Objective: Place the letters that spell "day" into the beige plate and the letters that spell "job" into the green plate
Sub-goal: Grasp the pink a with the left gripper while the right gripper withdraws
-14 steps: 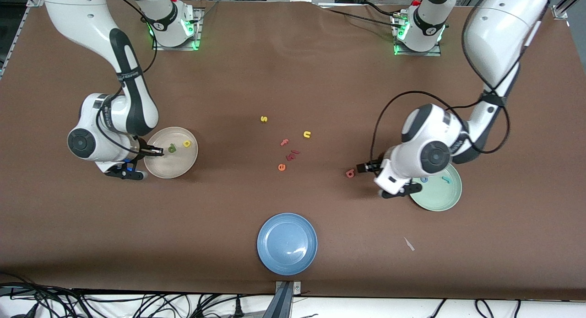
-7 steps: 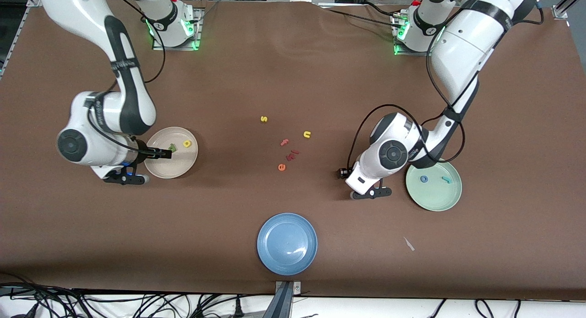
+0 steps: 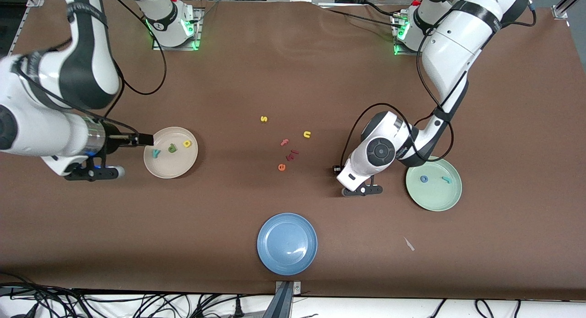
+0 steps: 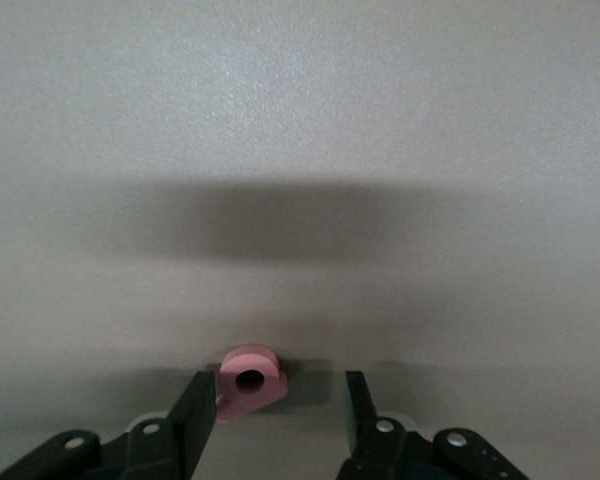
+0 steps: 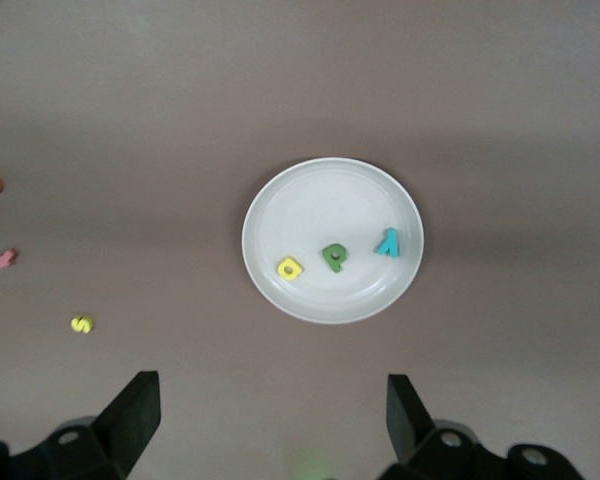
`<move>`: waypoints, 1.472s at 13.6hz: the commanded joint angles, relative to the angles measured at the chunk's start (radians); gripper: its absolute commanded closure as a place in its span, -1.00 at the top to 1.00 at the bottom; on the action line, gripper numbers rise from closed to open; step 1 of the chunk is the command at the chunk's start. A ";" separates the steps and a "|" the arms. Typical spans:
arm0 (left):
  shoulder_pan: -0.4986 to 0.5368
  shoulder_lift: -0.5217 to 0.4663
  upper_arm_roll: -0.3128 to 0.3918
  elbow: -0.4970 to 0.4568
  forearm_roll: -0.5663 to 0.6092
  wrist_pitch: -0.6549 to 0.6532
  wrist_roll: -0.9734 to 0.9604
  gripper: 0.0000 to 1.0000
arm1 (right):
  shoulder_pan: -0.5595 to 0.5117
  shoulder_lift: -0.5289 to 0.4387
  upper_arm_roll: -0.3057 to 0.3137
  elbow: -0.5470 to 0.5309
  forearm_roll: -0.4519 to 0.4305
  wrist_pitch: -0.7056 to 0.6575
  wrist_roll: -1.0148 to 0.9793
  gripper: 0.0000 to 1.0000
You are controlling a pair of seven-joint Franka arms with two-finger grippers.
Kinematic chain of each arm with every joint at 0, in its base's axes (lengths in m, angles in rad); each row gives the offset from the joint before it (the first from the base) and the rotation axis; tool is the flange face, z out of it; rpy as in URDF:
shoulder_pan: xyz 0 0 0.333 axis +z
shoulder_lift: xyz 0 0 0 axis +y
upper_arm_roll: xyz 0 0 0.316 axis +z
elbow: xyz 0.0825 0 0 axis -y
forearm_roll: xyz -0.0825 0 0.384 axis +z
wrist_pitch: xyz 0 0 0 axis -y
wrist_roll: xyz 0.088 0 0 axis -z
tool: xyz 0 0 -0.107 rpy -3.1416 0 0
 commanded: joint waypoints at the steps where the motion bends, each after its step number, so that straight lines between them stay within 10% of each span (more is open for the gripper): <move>1: -0.012 0.010 0.023 0.025 0.034 -0.011 -0.002 0.16 | -0.012 -0.067 0.016 0.065 -0.057 -0.088 -0.005 1.00; 8: -0.010 0.010 0.025 0.023 0.036 -0.013 0.001 -0.31 | -0.235 -0.414 0.263 -0.423 -0.152 0.203 0.061 1.00; 12: -0.007 0.008 0.023 0.023 0.034 -0.019 0.001 -0.77 | -0.355 -0.437 0.340 -0.370 -0.152 0.168 0.039 1.00; 20: 0.181 -0.176 -0.014 0.025 -0.050 -0.342 0.238 -0.77 | -0.346 -0.445 0.333 -0.367 -0.157 0.139 0.056 1.00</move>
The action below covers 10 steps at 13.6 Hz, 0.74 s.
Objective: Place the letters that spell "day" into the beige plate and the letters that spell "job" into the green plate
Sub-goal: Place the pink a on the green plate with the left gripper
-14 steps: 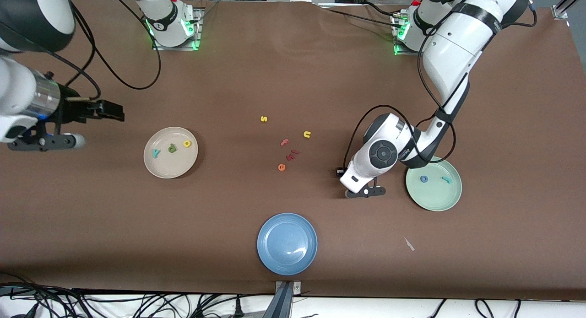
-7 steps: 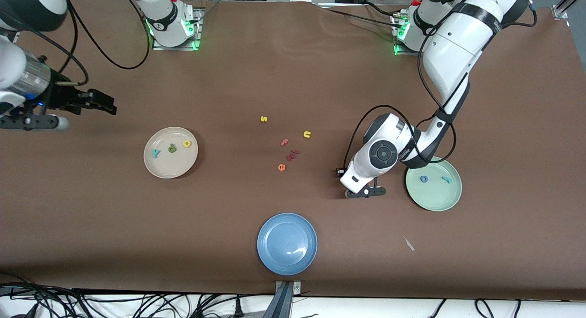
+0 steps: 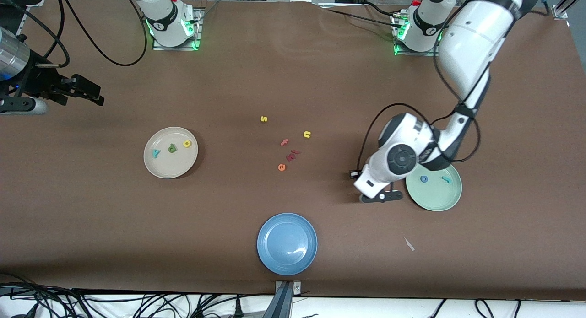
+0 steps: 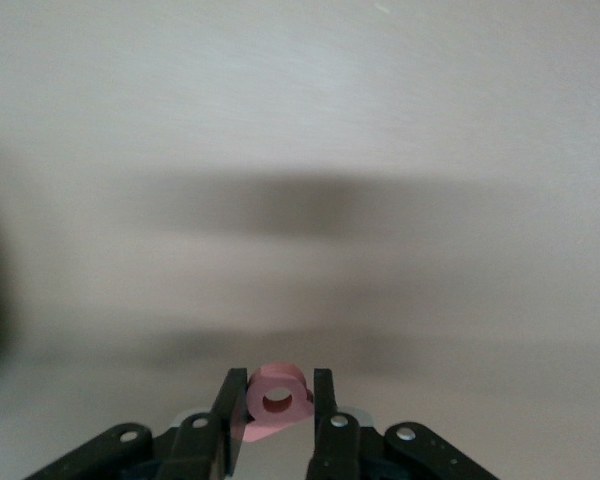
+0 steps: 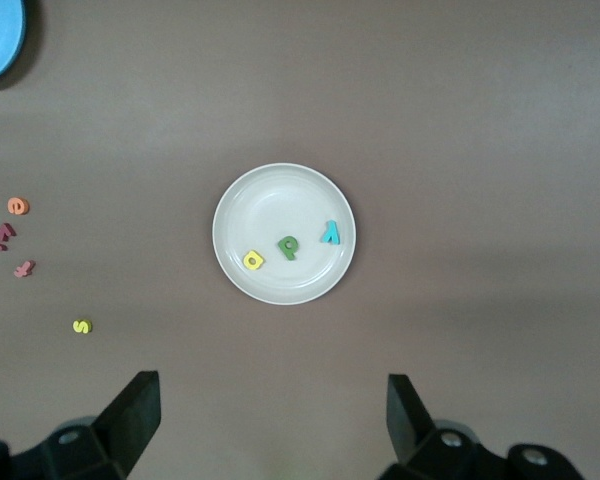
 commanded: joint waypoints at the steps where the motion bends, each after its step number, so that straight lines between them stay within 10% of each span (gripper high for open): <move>1: 0.129 -0.078 -0.015 -0.034 -0.037 -0.145 0.182 -0.77 | -0.011 -0.007 0.010 -0.011 -0.015 -0.013 0.010 1.00; 8: 0.326 -0.003 -0.005 -0.074 0.040 -0.170 0.417 -0.77 | -0.015 -0.004 0.010 -0.009 -0.012 -0.059 0.015 1.00; 10: 0.334 0.009 -0.005 -0.069 0.040 -0.165 0.422 -0.40 | -0.015 -0.004 0.010 -0.011 -0.009 -0.064 0.015 1.00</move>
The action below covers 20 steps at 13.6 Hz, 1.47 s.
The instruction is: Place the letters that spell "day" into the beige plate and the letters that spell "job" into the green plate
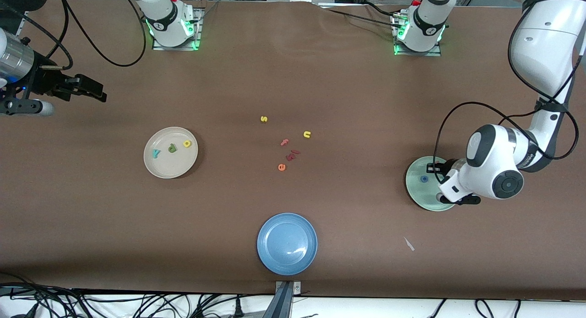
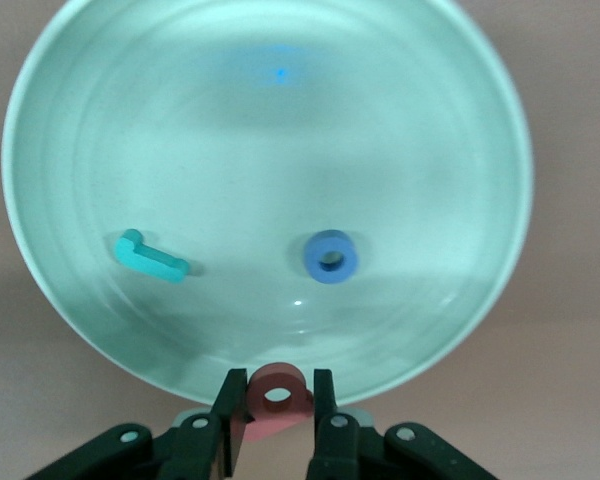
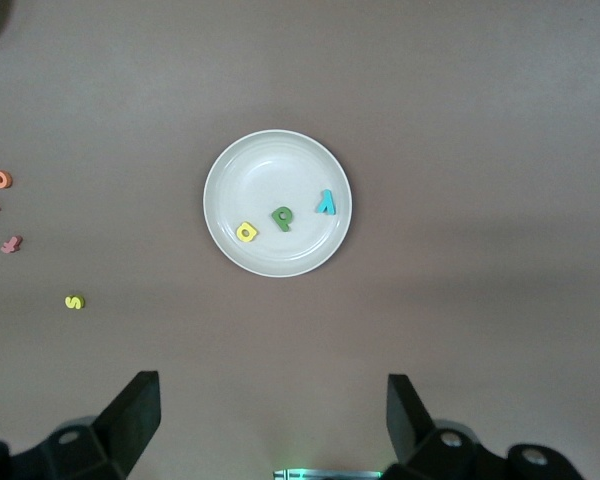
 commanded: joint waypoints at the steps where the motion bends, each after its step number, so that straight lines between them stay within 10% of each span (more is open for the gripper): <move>1: 0.003 0.000 -0.011 0.012 0.026 0.003 0.016 0.15 | -0.008 -0.010 0.010 -0.009 -0.010 -0.010 0.012 1.00; 2: 0.003 -0.006 -0.011 0.021 0.024 0.003 0.015 0.79 | -0.008 -0.010 0.010 -0.009 -0.010 -0.010 0.013 1.00; 3: 0.006 -0.020 -0.013 0.033 0.019 -0.002 0.012 1.00 | -0.008 -0.010 0.010 -0.010 -0.009 -0.010 0.012 1.00; 20: -0.011 -0.328 -0.059 0.244 0.007 -0.104 0.013 1.00 | -0.007 -0.010 0.012 -0.009 -0.007 -0.010 0.012 1.00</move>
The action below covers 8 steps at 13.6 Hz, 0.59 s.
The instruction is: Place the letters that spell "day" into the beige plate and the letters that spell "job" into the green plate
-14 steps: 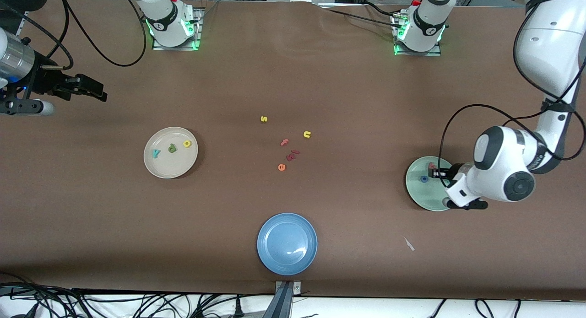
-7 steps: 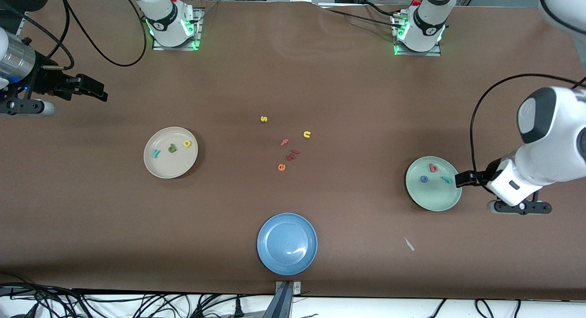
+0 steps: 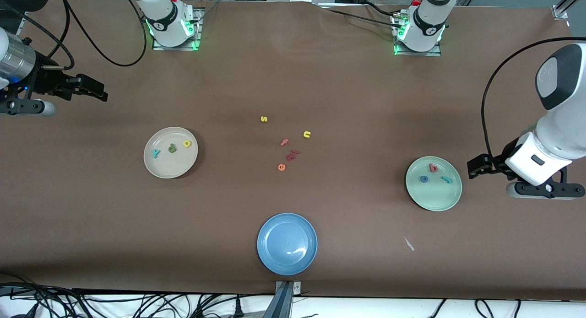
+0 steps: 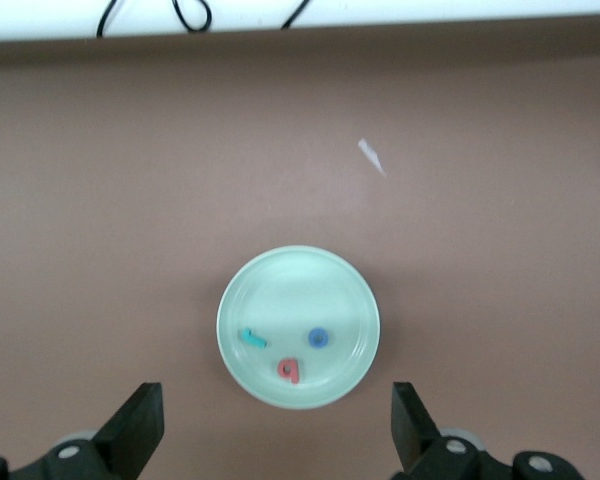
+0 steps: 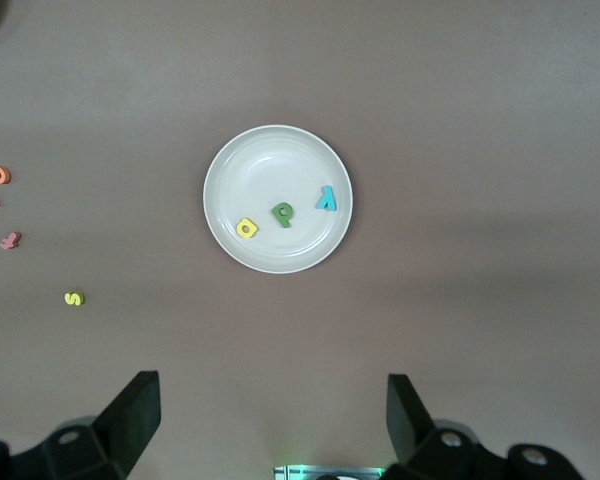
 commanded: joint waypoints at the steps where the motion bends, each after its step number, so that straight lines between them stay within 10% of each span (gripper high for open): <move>1: 0.001 0.005 0.000 0.058 -0.013 -0.041 0.008 1.00 | -0.007 -0.010 0.012 -0.006 -0.007 -0.006 0.011 1.00; 8: 0.022 0.001 0.003 0.061 -0.125 -0.131 0.122 1.00 | -0.002 -0.010 0.012 -0.006 -0.029 0.042 0.012 1.00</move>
